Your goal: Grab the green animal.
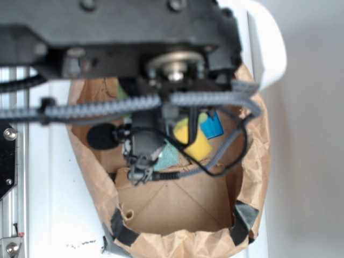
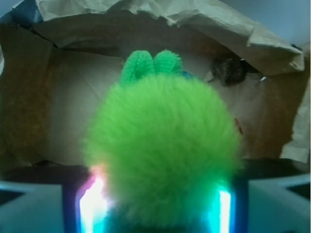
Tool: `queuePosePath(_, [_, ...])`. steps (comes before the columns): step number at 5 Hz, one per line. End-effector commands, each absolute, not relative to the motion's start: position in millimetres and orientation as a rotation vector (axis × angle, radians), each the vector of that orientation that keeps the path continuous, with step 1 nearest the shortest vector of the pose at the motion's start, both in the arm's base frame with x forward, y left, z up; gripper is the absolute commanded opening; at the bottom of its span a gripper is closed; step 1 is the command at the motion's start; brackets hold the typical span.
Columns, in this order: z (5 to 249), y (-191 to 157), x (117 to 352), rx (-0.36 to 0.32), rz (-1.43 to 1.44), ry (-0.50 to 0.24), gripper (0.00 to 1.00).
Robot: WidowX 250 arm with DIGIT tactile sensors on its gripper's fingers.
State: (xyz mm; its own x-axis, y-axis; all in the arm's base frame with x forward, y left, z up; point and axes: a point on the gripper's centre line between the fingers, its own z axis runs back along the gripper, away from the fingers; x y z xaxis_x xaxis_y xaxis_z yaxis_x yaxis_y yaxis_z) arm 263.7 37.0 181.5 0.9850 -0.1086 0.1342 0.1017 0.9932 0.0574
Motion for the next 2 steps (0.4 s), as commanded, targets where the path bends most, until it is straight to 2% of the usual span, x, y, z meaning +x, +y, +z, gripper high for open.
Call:
queuePosePath(1, [200.8, 29.5, 261.6, 0.144, -0.105, -0.247, 0.00])
queuePosePath(2, [199.4, 27.9, 262.3, 0.134, -0.128, -0.253, 0.00])
